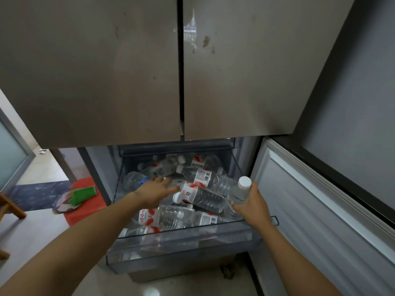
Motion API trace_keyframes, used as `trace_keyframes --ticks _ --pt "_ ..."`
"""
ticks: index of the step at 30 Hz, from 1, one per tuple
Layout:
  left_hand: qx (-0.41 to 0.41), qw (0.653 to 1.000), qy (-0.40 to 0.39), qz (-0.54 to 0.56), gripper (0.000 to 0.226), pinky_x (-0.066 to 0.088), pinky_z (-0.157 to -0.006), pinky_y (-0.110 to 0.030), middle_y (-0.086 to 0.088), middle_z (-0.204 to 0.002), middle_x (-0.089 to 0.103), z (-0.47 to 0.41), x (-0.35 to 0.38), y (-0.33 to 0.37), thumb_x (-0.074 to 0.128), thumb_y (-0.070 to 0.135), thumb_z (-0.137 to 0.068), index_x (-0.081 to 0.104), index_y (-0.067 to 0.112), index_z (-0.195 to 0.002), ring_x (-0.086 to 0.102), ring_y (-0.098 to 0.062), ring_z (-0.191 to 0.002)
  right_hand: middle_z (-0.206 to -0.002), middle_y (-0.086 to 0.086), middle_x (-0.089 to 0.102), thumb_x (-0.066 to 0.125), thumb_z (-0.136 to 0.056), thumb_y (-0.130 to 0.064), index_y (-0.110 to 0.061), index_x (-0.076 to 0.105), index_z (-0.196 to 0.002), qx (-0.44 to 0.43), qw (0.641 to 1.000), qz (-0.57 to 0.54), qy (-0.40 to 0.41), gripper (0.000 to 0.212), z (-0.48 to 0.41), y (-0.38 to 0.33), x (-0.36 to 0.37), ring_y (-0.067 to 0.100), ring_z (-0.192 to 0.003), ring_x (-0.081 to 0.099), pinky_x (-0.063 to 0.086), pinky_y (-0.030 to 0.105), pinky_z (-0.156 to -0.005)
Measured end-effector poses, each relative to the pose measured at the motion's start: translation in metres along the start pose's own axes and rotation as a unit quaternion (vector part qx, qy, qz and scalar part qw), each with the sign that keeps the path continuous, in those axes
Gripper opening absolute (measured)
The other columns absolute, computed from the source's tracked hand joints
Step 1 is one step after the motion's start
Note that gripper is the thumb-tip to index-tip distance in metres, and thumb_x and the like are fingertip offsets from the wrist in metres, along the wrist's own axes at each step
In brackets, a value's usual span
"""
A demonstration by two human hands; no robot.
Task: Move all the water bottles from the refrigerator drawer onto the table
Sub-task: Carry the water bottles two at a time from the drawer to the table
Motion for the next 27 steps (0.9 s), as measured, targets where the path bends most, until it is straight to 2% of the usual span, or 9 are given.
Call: trace_keyframes --ticks 4,7,10,14,18,22,24,27 --pt "-0.057 0.995 0.055 0.058 0.072 0.04 -0.097 -0.035 -0.007 -0.148 0.021 0.021 -0.008 -0.006 0.064 0.033 -0.082 0.022 0.034 -0.14 0.028 -0.027 -0.129 -0.133 0.011 0.047 0.077 -0.071 -0.028 -0.014 0.026 -0.135 -0.003 1.0 0.002 -0.003 0.082 -0.001 0.002 0.002 0.03 -0.117 0.05 0.046 0.044 -0.096" --pt "-0.12 0.972 0.125 0.158 0.079 0.044 -0.093 -0.037 -0.007 -0.146 0.024 0.041 -0.024 -0.007 0.07 0.031 -0.076 0.024 0.026 -0.14 0.03 -0.026 -0.128 -0.133 0.01 0.047 0.076 -0.072 -0.028 -0.014 0.027 -0.134 -0.004 1.0 -0.002 -0.003 0.081 -0.003 0.004 0.003 0.03 -0.119 0.049 0.045 0.043 -0.096" --pt "-0.173 0.915 0.219 0.291 0.08 0.044 -0.092 -0.039 -0.005 -0.139 0.034 0.062 -0.039 -0.003 0.077 0.021 -0.069 0.033 0.019 -0.136 0.038 -0.024 -0.122 -0.135 0.011 0.046 0.077 -0.072 -0.027 -0.013 0.026 -0.136 -0.013 1.0 0.006 -0.007 0.083 -0.003 0.005 0.004 0.03 -0.119 0.049 0.044 0.041 -0.096" --pt "-0.18 0.865 0.296 0.364 0.073 0.041 -0.092 -0.033 -0.003 -0.129 0.041 0.082 -0.049 0.01 0.08 0.013 -0.065 0.042 0.017 -0.127 0.043 -0.018 -0.114 -0.133 0.011 0.049 0.077 -0.072 -0.03 -0.013 0.027 -0.136 -0.03 0.999 0.009 -0.004 0.083 0.0 0.006 0.004 0.029 -0.117 0.051 0.045 0.039 -0.093" --pt "-0.22 0.763 0.368 0.485 0.073 0.037 -0.089 -0.026 0.001 -0.115 0.043 0.102 -0.074 0.018 0.079 0.001 -0.063 0.038 0.021 -0.12 0.042 -0.011 -0.104 -0.13 0.011 0.05 0.078 -0.07 -0.03 -0.014 0.032 -0.134 -0.045 0.999 -0.004 0.01 0.08 0.004 0.004 0.002 0.029 -0.115 0.052 0.046 0.04 -0.09" --pt "-0.253 0.654 0.399 0.59 0.074 0.042 -0.093 -0.037 0.002 -0.114 0.046 0.127 -0.084 0.017 0.076 -0.001 -0.065 0.036 0.021 -0.123 0.045 -0.015 -0.109 -0.127 0.008 0.052 0.082 -0.064 -0.024 -0.017 0.039 -0.13 -0.07 0.995 -0.061 0.023 0.079 0.006 -0.006 -0.006 0.026 -0.114 0.051 0.046 0.038 -0.091" --pt "-0.275 0.621 0.409 0.609 0.076 0.042 -0.091 -0.037 0.002 -0.118 0.045 0.138 -0.087 0.015 0.075 0.0 -0.066 0.036 0.02 -0.128 0.044 -0.016 -0.11 -0.129 0.007 0.048 0.083 -0.062 -0.022 -0.018 0.039 -0.13 -0.1 0.992 -0.081 0.018 0.081 0.007 -0.02 -0.015 0.025 -0.115 0.048 0.045 0.038 -0.094" --pt "-0.29 0.594 0.419 0.622 0.072 0.042 -0.083 -0.032 0.001 -0.12 0.046 0.152 -0.095 0.015 0.073 0.001 -0.069 0.037 0.017 -0.129 0.046 -0.016 -0.108 -0.13 0.0 0.045 0.083 -0.06 -0.026 -0.026 0.036 -0.13 -0.17 0.982 -0.082 -0.014 0.084 0.01 -0.06 -0.036 0.02 -0.116 0.046 0.044 0.044 -0.097"
Point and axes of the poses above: each hand's wrist, its own z-axis away from the middle knuckle, its own x-axis out of the palm, y = z × x, the point moved 2 cm from there along -z, towards the middle knuckle
